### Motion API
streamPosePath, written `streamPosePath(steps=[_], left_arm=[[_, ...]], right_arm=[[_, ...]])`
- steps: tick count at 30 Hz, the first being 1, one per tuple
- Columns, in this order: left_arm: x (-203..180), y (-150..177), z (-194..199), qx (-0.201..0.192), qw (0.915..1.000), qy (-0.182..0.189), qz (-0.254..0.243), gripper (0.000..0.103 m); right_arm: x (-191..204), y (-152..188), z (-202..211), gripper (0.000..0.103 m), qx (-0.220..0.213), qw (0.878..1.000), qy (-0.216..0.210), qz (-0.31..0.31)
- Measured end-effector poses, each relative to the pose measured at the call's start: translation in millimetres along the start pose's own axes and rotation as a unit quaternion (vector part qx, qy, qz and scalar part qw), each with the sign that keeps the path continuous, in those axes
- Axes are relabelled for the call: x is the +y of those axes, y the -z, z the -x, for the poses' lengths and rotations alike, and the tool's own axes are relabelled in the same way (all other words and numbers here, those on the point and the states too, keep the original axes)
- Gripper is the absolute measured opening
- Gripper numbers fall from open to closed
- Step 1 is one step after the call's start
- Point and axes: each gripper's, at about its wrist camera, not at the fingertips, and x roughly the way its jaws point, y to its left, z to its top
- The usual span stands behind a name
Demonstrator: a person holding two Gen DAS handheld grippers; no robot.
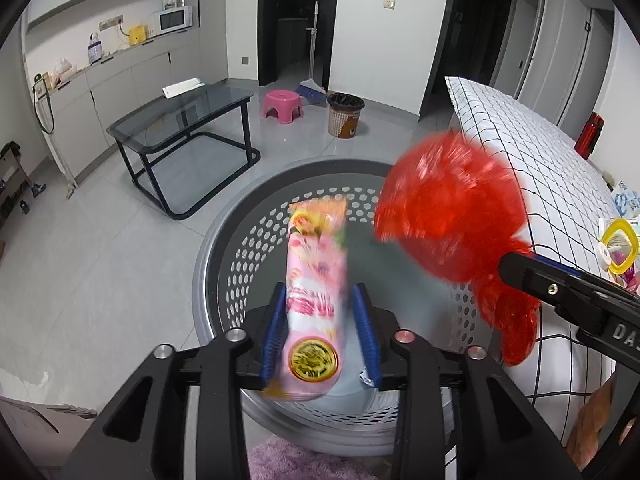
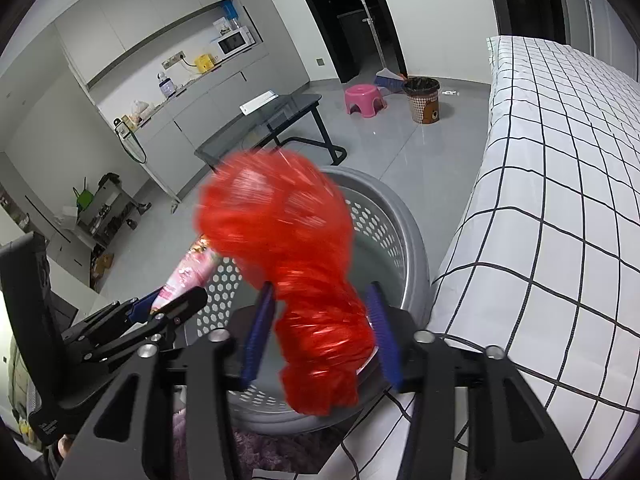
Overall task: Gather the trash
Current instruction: 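Carry bag and wrapper over the basket and open both grippers, then move both tools back over the bed toward the remaining items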
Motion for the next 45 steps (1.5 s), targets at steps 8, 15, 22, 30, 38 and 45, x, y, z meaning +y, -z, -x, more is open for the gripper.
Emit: streamPosePath(steps=[8, 15, 22, 30, 38, 45], left_arm=[[2.4, 3.2, 2.9, -0.005, 0.9999, -0.009, 0.007, 0.063], [3.5, 2.9, 5.3, -0.005, 0.9999, -0.010, 0.006, 0.063], [5.2, 6.7, 11.5, -0.006, 0.9998, -0.014, 0.009, 0.064], [1.5, 5.2, 23.1, -0.012, 0.9998, -0.009, 0.013, 0.064], [-18.2, 4.9, 39.2, -0.026, 0.9995, 0.016, 0.006, 0.066], [-49.9, 7.8, 48.1, -0.025, 0.9986, 0.045, -0.012, 0.066]], right_arm=[[-0.6, 0.5, 1.7, 0.054, -0.002, 1.000, -0.002, 0.003], [0.7, -0.1, 0.9, 0.054, -0.002, 1.000, -0.003, 0.001], [0.9, 0.0, 2.6, 0.054, -0.004, 1.000, -0.002, 0.006], [1.4, 3.0, 17.5, 0.054, -0.021, 1.000, 0.004, 0.002], [-16.9, 21.1, 61.6, 0.062, -0.061, 0.996, 0.070, -0.015], [-63.1, 38.5, 80.9, 0.062, -0.058, 0.985, 0.150, -0.059]])
